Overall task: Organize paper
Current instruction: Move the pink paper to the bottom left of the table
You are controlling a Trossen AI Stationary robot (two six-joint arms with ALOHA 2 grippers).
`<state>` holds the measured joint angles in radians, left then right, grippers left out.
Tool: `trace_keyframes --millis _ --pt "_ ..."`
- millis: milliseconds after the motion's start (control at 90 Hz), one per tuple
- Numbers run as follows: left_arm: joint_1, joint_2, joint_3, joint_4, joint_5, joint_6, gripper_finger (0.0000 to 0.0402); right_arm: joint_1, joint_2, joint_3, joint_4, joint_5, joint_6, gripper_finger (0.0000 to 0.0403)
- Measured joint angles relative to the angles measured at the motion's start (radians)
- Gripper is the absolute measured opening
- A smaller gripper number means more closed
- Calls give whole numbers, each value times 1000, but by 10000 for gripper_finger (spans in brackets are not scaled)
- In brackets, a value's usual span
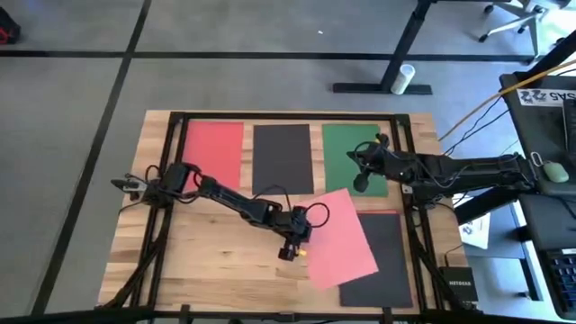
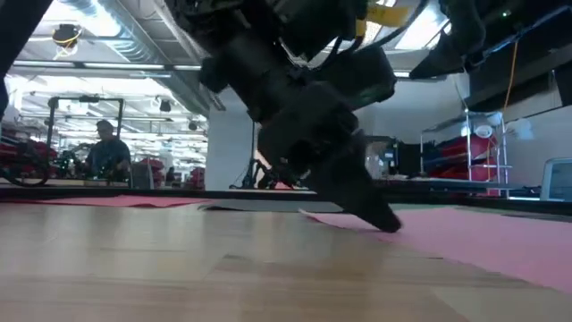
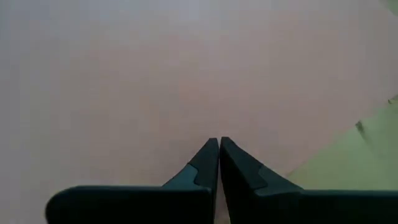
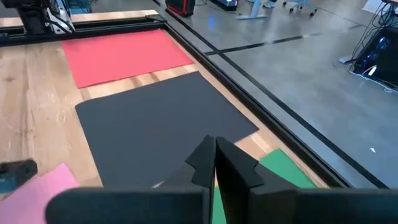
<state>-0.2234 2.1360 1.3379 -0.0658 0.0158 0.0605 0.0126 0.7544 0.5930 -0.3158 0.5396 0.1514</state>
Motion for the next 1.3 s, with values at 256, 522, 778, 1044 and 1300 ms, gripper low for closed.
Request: trace_keyframes --millis 256,522,778,1044,1300 --pt "-24 -64 -2 -217 -2 -9 0 0 0 0 -2 -8 -1 0" --pt "-57 -110 -5 -311 -44 -50 0 0 0 0 -9 -8 -1 0" --pt "-61 -246 -4 -369 -104 -112 0 0 0 0 -9 -9 -1 0" --pt "-118 -245 -2 -291 -41 -233 0 0 0 7 35 -8 2 0" --pt "-143 -135 -3 -69 1 -310 0 0 0 73 20 -9 -12 0"
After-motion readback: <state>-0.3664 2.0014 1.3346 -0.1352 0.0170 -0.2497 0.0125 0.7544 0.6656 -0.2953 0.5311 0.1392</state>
